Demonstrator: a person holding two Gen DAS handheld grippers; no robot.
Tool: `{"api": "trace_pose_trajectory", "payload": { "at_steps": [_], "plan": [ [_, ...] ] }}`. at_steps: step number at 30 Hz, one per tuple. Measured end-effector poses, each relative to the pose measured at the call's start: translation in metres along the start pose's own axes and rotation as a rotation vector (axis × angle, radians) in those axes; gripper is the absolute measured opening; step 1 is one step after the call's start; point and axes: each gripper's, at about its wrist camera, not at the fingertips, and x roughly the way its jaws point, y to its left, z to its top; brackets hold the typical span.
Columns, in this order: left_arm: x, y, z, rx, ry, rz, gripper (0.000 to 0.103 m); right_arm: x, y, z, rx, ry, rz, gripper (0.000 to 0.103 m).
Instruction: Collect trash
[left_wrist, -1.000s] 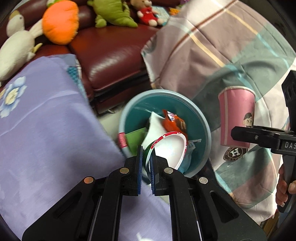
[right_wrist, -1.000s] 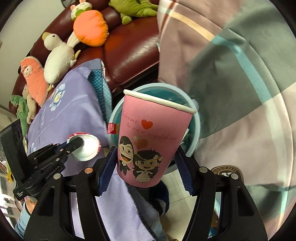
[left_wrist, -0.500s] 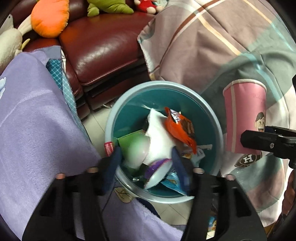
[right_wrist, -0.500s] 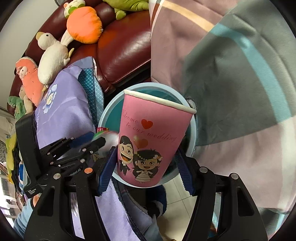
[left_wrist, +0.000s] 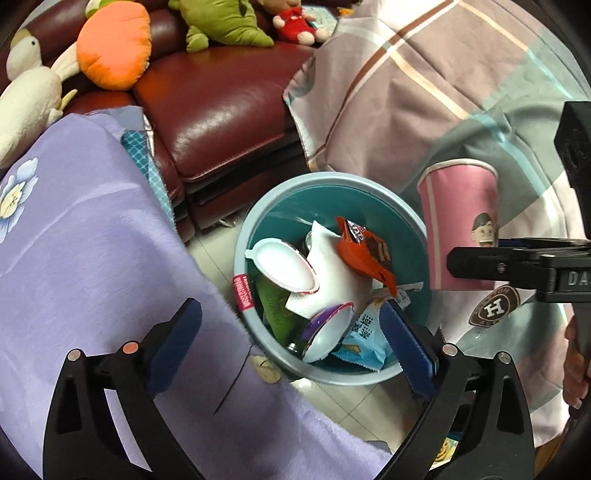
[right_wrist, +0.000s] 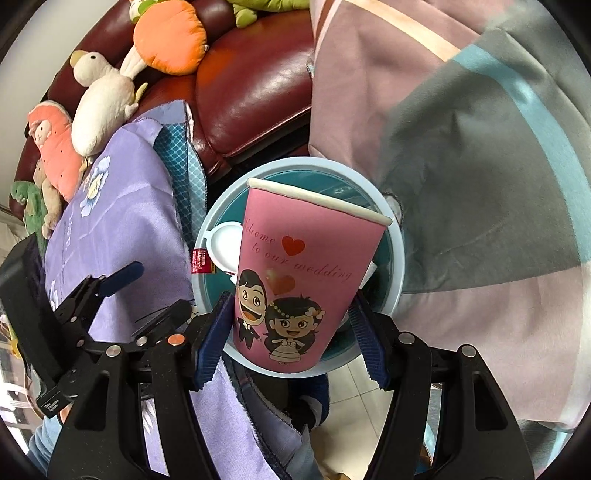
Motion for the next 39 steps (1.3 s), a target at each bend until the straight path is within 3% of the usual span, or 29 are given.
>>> {"api": "trace_pose_trajectory", "payload": {
  "at_steps": [10, 11, 12, 20, 28, 39],
  "plan": [
    [-0.026, 0.021, -0.010, -0.056, -0.031, 0.033, 0.099, 0.013, 0.026, 0.004, -0.065, 0.025, -0.023, 0.061],
    [-0.027, 0.024, -0.011, -0.062, -0.030, 0.035, 0.099, 0.015, 0.028, 0.005, -0.070, 0.028, -0.023, 0.063],
    [-0.028, 0.027, -0.012, -0.068, -0.029, 0.034, 0.099, 0.017, 0.029, 0.005, -0.068, 0.028, -0.032, 0.073],
    [-0.039, 0.039, -0.022, -0.102, -0.030, 0.042, 0.099, 0.009, 0.032, -0.002, -0.055, 0.012, -0.065, 0.086],
    [-0.063, 0.037, -0.039, -0.130, -0.047, 0.046, 0.099, -0.020, 0.044, -0.028, -0.090, -0.022, -0.103, 0.096],
    [-0.115, 0.026, -0.072, -0.152, -0.112, 0.070, 0.099, -0.063, 0.074, -0.085, -0.190, -0.100, -0.158, 0.096]
  ]
}}
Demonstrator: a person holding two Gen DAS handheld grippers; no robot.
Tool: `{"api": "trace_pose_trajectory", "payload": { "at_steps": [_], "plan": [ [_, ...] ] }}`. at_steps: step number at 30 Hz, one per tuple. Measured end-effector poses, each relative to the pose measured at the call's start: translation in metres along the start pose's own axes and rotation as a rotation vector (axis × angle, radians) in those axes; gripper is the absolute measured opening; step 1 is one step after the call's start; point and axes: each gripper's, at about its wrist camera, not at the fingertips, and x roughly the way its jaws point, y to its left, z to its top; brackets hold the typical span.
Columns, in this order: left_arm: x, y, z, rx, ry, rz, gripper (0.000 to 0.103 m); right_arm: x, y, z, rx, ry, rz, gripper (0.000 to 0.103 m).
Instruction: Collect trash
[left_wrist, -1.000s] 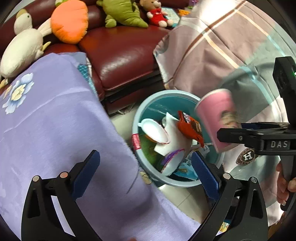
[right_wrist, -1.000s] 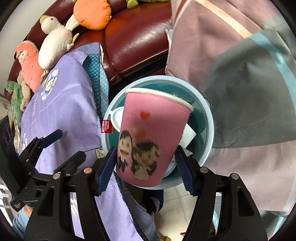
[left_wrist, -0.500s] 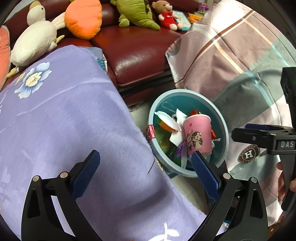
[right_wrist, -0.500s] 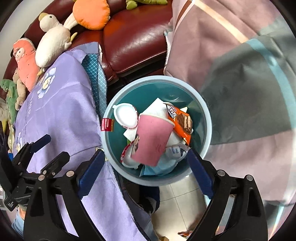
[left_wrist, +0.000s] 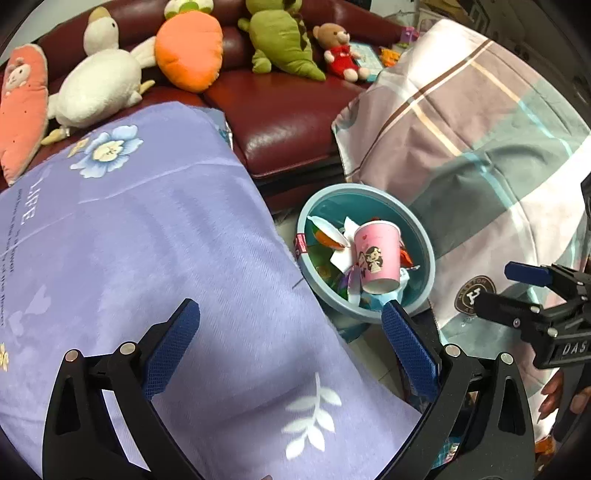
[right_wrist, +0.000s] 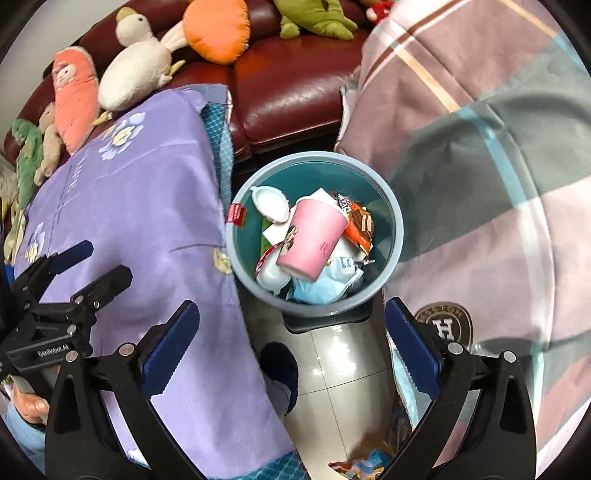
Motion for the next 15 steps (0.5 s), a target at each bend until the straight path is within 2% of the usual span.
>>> {"api": "trace_pose_trajectory", "payload": {
  "at_steps": [9, 15],
  "plan": [
    [-0.029, -0.004, -0.024, -0.006, -0.037, 0.008, 0.099, -0.028, 0.011, -0.033, -0.024, -0.054, -0.027, 0.096],
    [-0.035, -0.002, -0.034, -0.009, -0.046, 0.012, 0.099, -0.026, 0.011, -0.046, -0.016, -0.041, -0.022, 0.096]
  ]
}}
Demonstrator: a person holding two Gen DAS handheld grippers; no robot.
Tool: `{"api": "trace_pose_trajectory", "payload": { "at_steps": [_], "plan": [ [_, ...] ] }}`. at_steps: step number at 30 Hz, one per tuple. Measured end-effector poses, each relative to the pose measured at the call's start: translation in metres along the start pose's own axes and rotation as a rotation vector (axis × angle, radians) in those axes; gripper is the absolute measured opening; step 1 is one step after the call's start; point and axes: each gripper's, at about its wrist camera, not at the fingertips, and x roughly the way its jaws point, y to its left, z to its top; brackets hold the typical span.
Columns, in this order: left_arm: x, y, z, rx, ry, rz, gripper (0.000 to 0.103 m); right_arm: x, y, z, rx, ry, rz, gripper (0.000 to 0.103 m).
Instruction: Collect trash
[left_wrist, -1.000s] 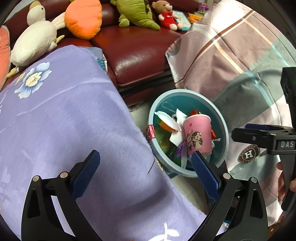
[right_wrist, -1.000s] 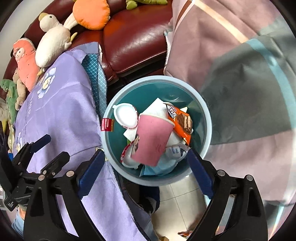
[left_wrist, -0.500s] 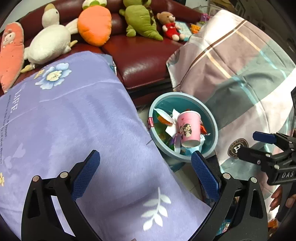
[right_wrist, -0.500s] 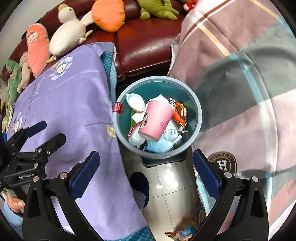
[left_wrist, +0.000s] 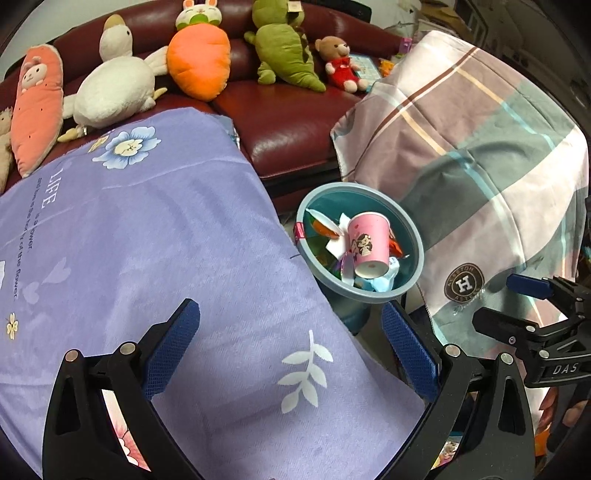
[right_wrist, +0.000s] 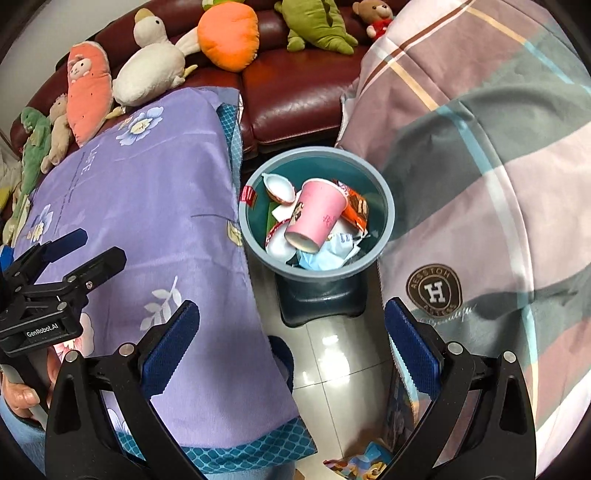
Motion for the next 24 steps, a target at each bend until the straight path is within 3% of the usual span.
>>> {"api": "trace_pose_trajectory", "payload": {
  "at_steps": [4, 24],
  "plan": [
    [-0.001, 0.001, -0.002, 0.001, -0.013, -0.040, 0.099, 0.000, 0.001, -0.001, 0.007, -0.007, 0.006, 0.096],
    [0.013, 0.005, -0.006, 0.000, 0.001, 0.045, 0.099, 0.019, 0.001, 0.004, 0.006, 0.021, -0.021, 0.096]
  ]
}}
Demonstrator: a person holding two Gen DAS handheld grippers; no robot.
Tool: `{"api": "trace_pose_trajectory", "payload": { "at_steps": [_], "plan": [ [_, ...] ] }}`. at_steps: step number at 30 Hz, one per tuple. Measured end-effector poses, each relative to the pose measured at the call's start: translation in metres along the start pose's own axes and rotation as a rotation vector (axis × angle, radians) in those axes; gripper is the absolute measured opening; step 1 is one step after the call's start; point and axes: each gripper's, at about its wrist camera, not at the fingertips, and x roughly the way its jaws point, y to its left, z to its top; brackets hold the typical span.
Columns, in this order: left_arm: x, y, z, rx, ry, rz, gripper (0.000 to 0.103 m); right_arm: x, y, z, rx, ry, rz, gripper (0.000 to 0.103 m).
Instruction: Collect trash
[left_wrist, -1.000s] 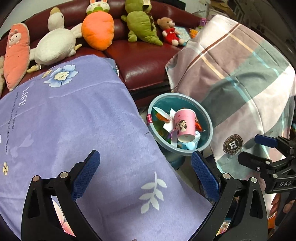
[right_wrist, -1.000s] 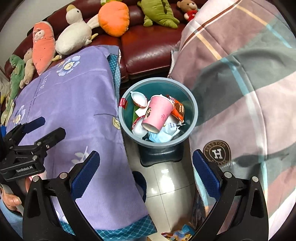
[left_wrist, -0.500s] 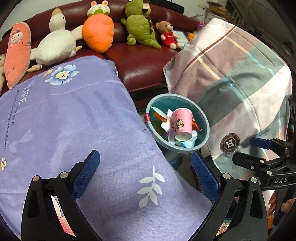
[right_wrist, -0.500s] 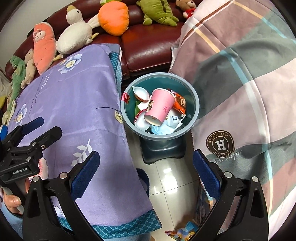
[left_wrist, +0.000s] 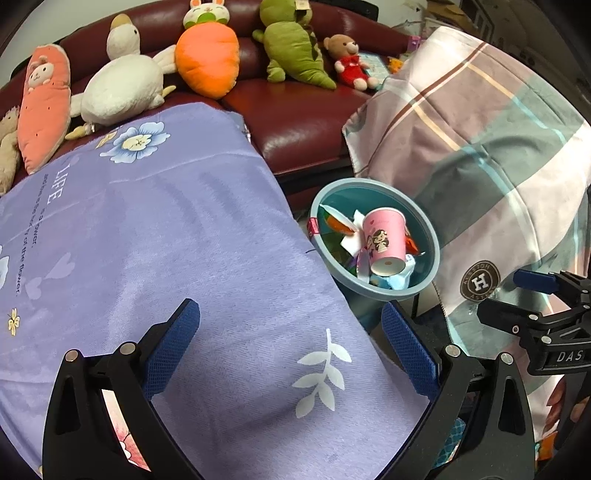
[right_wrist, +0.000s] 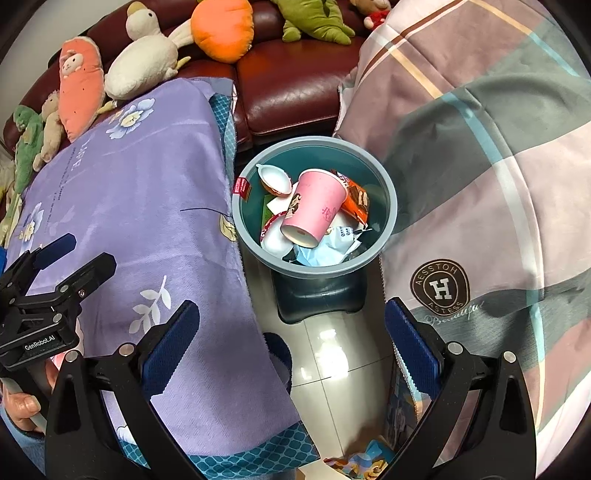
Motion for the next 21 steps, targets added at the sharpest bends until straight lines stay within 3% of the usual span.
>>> {"api": "trace_pose_trajectory", "payload": {
  "at_steps": [21],
  "plan": [
    [0.015, 0.004, 0.001, 0.002, 0.028, 0.026, 0.099, 0.014, -0.002, 0.008, 0.000, 0.030, -0.005, 0.096]
  ]
}}
